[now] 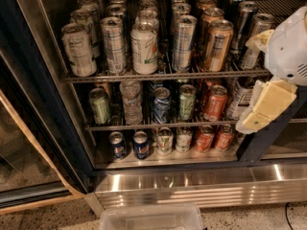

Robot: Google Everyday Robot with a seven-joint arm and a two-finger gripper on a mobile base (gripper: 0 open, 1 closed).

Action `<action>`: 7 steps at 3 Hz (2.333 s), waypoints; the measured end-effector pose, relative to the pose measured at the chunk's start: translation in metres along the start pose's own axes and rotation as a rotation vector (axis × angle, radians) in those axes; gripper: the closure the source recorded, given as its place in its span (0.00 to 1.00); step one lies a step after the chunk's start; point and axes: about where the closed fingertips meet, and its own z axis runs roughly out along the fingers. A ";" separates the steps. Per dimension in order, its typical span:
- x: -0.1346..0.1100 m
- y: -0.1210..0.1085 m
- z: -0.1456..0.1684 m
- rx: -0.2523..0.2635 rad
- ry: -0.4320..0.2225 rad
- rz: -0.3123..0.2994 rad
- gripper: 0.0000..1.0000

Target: Pick redbull can from top shelf of fridge

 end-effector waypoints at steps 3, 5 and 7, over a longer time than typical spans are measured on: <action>-0.054 0.026 0.039 -0.014 -0.238 -0.065 0.00; -0.111 0.021 0.055 0.066 -0.442 -0.068 0.00; -0.129 0.038 0.067 0.088 -0.480 -0.044 0.00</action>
Offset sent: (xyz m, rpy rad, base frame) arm 0.0003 0.0625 -0.0192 0.1842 -0.0613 0.1716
